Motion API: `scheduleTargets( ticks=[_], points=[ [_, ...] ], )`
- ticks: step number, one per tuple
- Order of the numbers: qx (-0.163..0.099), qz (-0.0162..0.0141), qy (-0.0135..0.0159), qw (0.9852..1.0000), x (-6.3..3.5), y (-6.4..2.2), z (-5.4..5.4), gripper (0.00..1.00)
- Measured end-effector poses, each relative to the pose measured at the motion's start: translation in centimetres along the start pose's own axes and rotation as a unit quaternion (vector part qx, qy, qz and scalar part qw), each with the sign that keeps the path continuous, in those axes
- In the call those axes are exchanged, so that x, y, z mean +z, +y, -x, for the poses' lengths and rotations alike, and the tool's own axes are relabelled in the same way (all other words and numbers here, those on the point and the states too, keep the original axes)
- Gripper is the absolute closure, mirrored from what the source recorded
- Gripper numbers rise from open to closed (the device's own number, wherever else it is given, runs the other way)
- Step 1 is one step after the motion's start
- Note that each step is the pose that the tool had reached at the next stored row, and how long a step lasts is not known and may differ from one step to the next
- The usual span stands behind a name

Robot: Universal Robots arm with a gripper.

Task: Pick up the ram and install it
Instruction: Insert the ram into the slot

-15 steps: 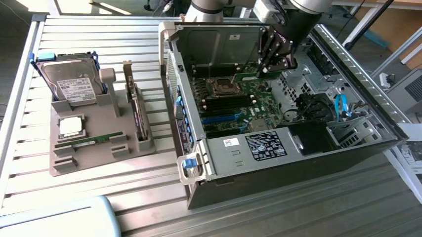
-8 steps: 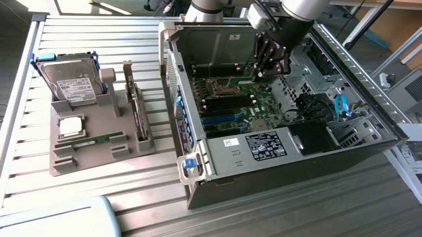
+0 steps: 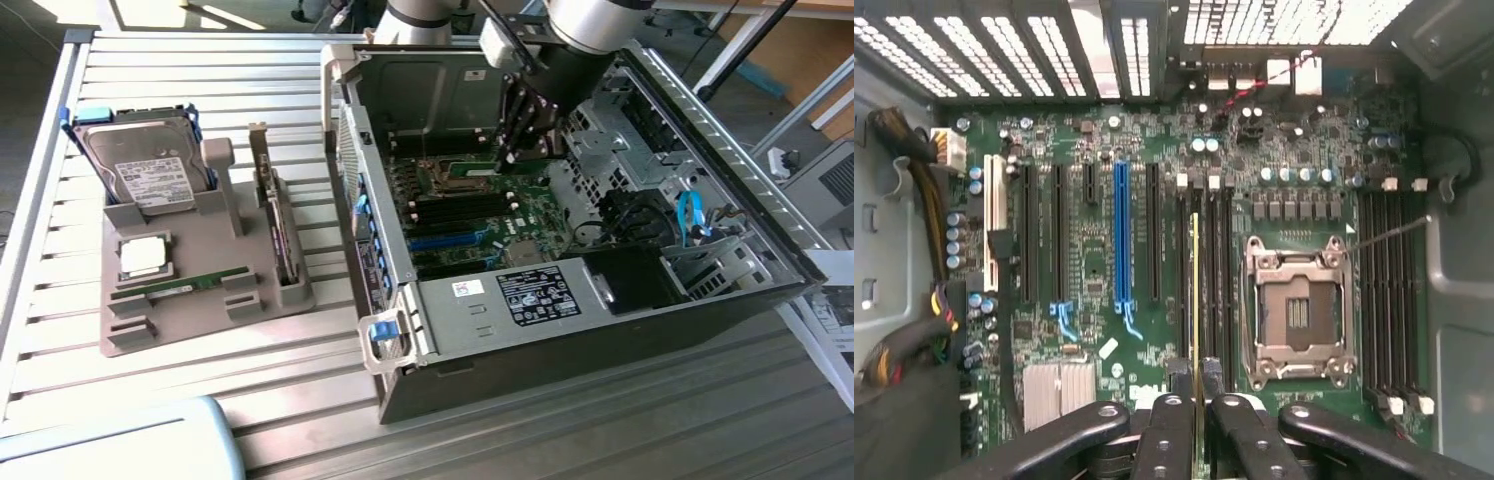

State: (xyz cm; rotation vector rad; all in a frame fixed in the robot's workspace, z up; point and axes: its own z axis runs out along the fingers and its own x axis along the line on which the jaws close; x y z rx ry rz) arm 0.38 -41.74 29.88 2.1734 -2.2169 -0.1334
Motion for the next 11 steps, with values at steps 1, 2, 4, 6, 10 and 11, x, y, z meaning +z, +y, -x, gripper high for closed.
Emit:
scheduleTargets(
  ticks=[1,2,4,6,10,11],
  points=[
    [0.0,0.0,0.0,1.0,0.12,0.15,0.0,0.86],
    [0.0,0.0,0.0,1.0,0.26,0.28,-0.1,0.86],
    [0.0,0.0,0.0,1.0,0.58,0.6,-0.2,0.86],
    [0.0,0.0,0.0,1.0,0.9,0.9,-0.2,0.86],
    [0.0,0.0,0.0,1.0,1.7,1.19,-0.3,0.86],
    [0.0,0.0,0.0,1.0,1.91,1.19,-0.3,0.86]
  ],
)
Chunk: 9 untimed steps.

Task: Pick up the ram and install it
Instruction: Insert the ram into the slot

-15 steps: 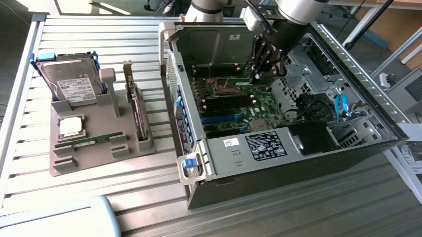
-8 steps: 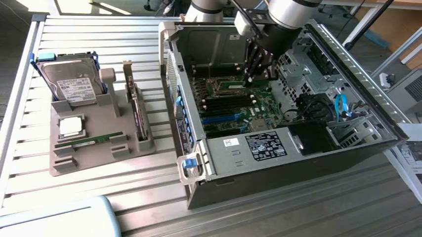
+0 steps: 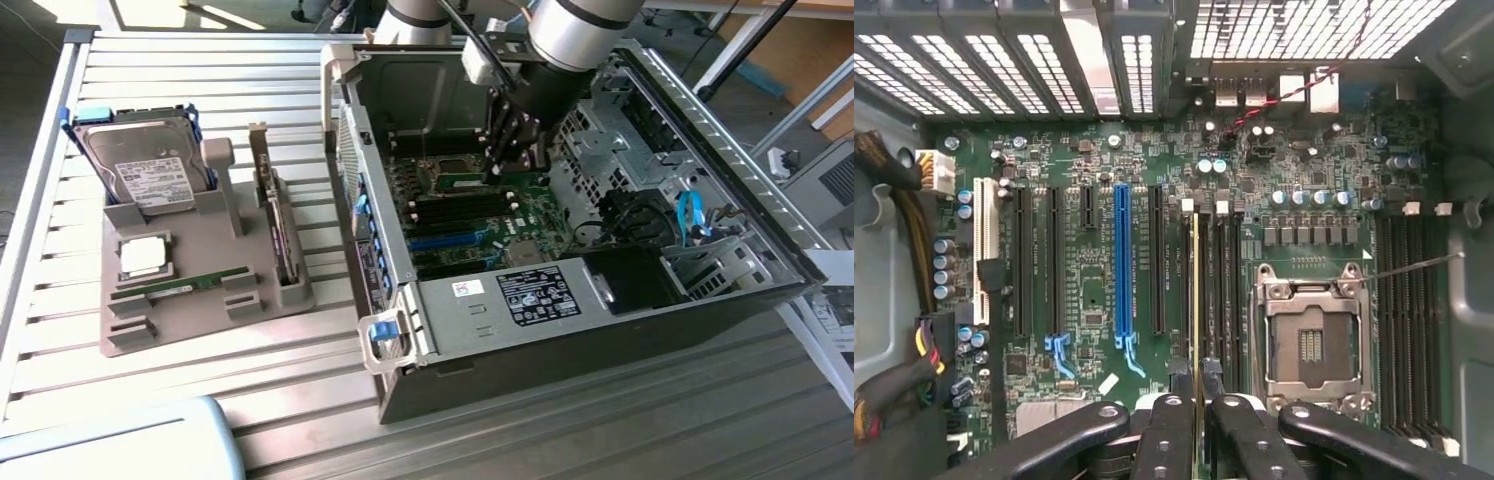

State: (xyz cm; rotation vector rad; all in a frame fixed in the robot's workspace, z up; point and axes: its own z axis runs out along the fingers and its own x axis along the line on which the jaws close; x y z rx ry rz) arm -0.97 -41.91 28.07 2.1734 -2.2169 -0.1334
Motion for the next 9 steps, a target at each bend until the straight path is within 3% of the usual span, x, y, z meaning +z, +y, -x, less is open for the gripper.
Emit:
scheduleTargets(
  ticks=[9],
  points=[
    [0.0,0.0,0.0,1.0,1.9,-0.1,-0.1,0.86]
  ],
)
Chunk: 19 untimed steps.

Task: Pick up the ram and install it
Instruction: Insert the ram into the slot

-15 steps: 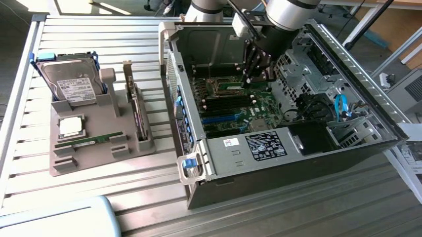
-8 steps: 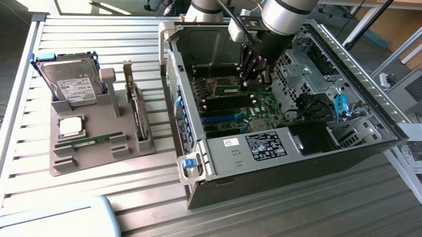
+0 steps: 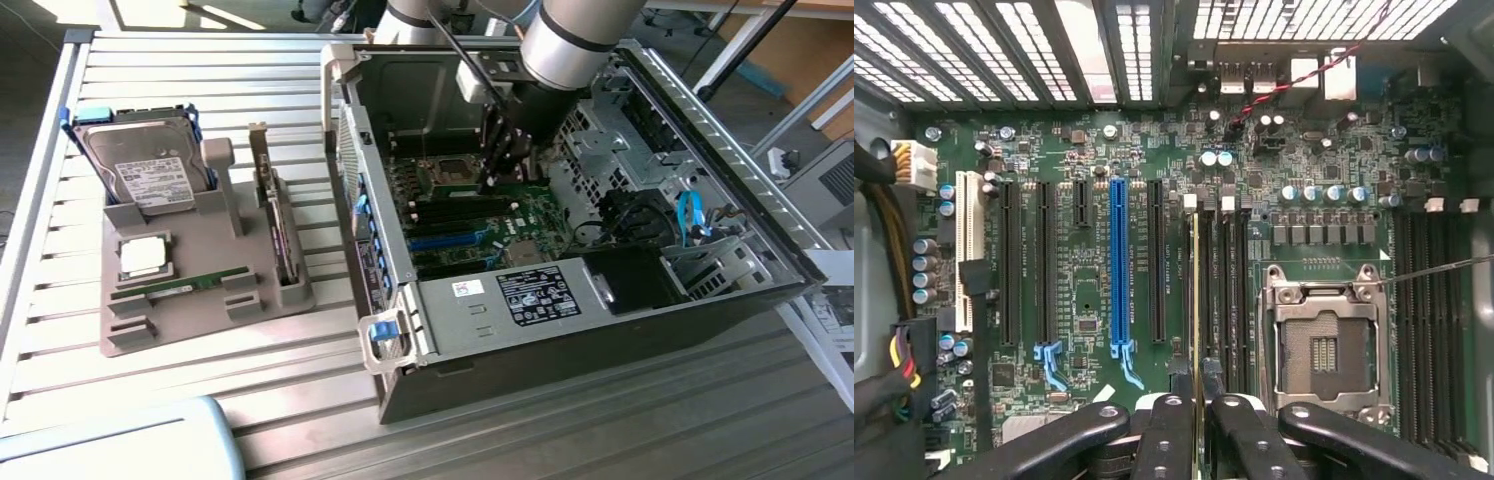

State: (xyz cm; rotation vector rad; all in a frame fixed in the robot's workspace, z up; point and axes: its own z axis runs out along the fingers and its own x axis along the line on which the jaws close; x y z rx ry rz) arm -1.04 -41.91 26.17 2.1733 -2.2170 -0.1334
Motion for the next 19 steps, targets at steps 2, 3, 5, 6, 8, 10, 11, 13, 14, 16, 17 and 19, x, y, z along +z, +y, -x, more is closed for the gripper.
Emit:
scheduleTargets(
  ticks=[2,3,5,6,8,10,11,13,14,16,17,19],
  points=[
    [0.0,0.0,0.0001,1.0,0.33,0.06,0.0,0.86],
    [0.0,0.0,0.0001,1.0,0.44,0.08,0.0,0.86],
    [-0.001,0.0,0.0001,1.0,0.7,0.13,0.0,0.86],
    [-0.001,0.0,0.0001,1.0,0.87,0.14,0.0,0.86],
    [-0.006,0.0002,0.0005,1.0,1.13,0.13,0.0,0.86],
    [-0.009,0.0003,0.0008,1.0,1.32,0.12,-0.1,0.86],
    [-0.01,0.0004,0.0009,0.9999,1.44,0.11,-0.1,0.86],
    [-0.011,0.0004,0.001,0.9999,1.57,0.1,-0.1,0.86],
    [-0.011,0.0004,0.001,0.9999,1.62,0.12,-0.1,0.86],
    [-0.011,0.0004,0.0009,0.9999,1.73,0.17,-0.1,0.86],
    [-0.011,0.0004,0.0009,0.9999,1.79,0.24,-0.1,0.86],
    [-0.011,0.0004,0.001,0.9999,1.88,0.31,-0.1,0.86]
  ],
)
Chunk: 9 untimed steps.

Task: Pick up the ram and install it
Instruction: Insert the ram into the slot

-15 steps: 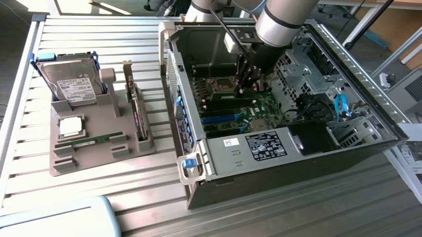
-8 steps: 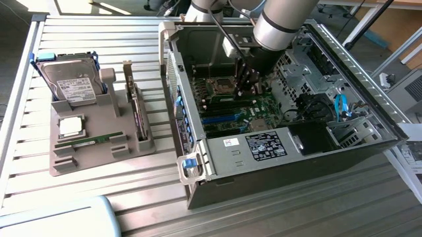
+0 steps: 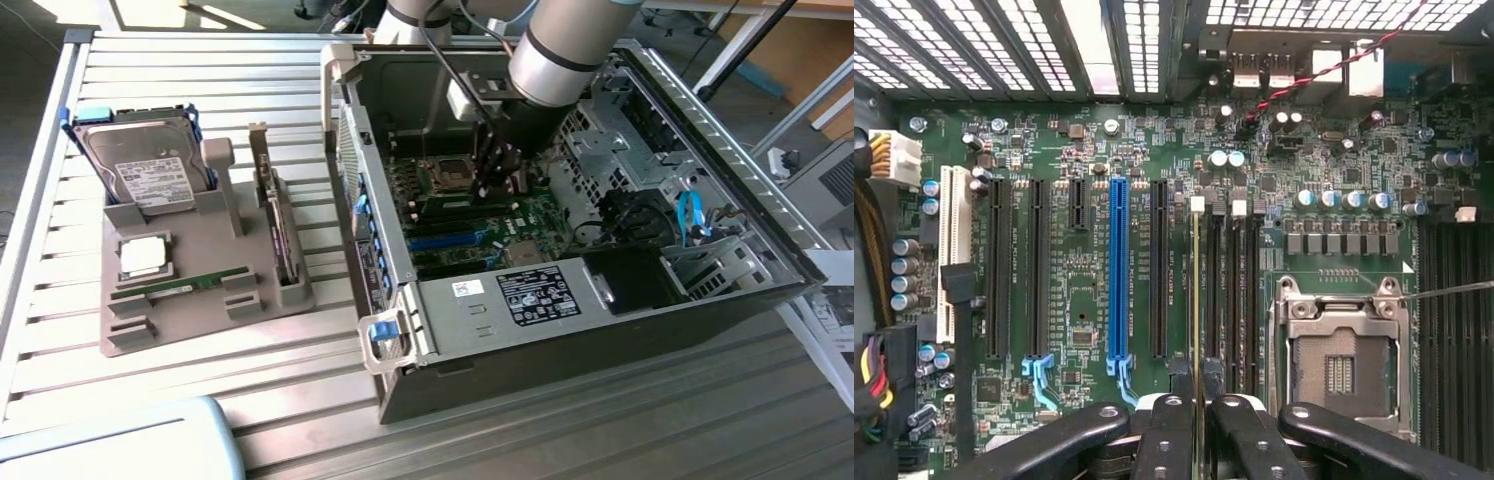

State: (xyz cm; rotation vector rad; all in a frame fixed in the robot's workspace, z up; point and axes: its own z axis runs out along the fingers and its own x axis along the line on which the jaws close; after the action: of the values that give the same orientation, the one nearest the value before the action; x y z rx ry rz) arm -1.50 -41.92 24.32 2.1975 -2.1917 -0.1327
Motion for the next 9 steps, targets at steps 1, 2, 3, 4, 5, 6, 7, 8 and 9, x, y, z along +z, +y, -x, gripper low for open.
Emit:
scheduleTargets(
  ticks=[1,2,3,4,5,6,7,8,9],
  points=[
    [0.0,0.0,0.0,1.0,0.05,-0.01,0.0,0.86],
    [0.0,0.0,-0.0001,1.0,0.12,-0.01,0.0,0.86],
    [0.0,0.0,-0.0002,1.0,0.17,-0.02,0.0,0.86],
    [0.0,0.0,-0.0002,1.0,0.25,-0.02,-0.01,0.86],
    [0.0,0.0,-0.0003,1.0,0.32,-0.03,-0.01,0.86],
    [0.0,0.0,-0.0003,1.0,0.39,-0.03,-0.01,0.86],
    [0.0,0.0,-0.0004,1.0,0.46,-0.04,-0.01,0.86],
    [0.0,0.0,-0.0006,1.0,0.52,-0.04,-0.01,0.86],
    [0.0,0.0,-0.0006,1.0,0.56,-0.05,0.01,0.86]
  ],
)
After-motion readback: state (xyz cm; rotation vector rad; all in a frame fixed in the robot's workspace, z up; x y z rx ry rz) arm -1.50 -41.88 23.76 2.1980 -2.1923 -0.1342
